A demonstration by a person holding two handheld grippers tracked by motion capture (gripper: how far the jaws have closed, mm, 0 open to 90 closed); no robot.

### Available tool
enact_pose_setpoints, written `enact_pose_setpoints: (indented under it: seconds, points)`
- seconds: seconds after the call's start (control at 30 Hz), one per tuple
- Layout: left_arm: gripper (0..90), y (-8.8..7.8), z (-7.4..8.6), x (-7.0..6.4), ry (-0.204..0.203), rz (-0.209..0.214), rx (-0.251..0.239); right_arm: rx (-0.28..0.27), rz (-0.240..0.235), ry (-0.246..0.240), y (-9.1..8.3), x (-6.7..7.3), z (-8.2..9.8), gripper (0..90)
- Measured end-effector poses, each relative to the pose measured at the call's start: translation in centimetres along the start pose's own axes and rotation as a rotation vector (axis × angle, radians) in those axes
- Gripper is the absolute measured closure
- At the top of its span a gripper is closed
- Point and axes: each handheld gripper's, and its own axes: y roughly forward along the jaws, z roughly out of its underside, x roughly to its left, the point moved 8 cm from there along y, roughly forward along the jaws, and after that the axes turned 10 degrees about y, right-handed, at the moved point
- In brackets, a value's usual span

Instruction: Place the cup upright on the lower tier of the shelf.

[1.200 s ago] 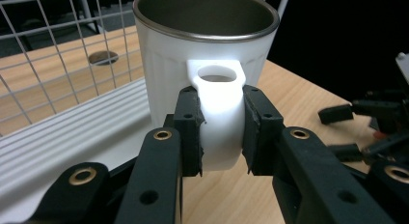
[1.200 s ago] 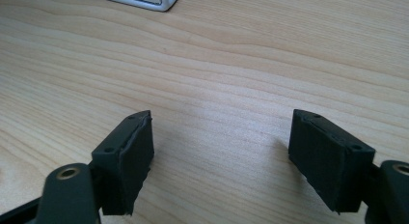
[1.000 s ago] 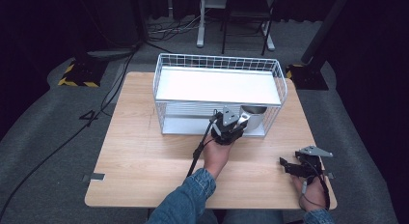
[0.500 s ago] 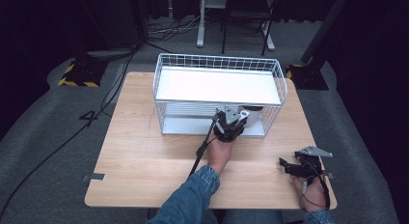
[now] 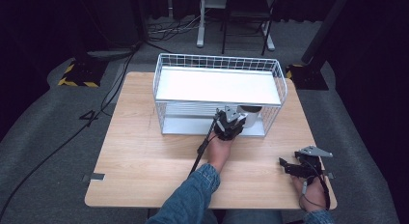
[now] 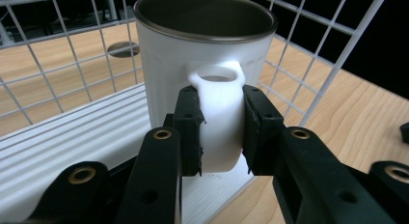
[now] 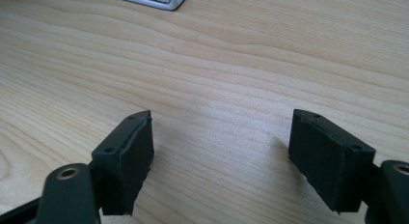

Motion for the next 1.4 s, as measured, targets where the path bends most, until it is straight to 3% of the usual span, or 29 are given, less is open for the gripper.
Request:
enact_pose_setpoints:
  seconds: [0.27,0.4,0.57,0.67,0.83,1.0,1.4]
  points:
    - [69.9,0.5,0.0,-0.2,-0.007,0.021,-0.002,0.000,-0.001,-0.001,0.0,0.0,0.0,24.1]
    - [53.3,0.5,0.0,-0.3,0.000,0.038,-0.014,0.000,-0.002,0.000,0.0,0.0,0.0,24.1]
    - [38.5,-0.2,-0.2,-0.2,0.014,0.021,-0.028,0.000,-0.002,-0.002,0.0,0.0,0.0,24.1]
    - [36.2,-1.0,-0.2,-0.1,0.020,0.023,-0.026,0.000,-0.002,-0.001,0.0,0.0,0.0,24.1]
    - [33.4,-2.7,-0.2,-0.4,-0.012,0.053,-0.040,0.000,-0.003,-0.001,0.0,0.0,0.0,24.1]
    - [33.3,-4.9,-0.3,-0.6,-0.020,0.070,-0.049,0.000,-0.004,-0.003,0.0,0.1,0.0,24.1]
    - [33.5,-10.1,0.4,-0.6,-0.003,0.067,-0.062,0.000,-0.008,-0.005,0.2,0.1,-0.1,24.2]
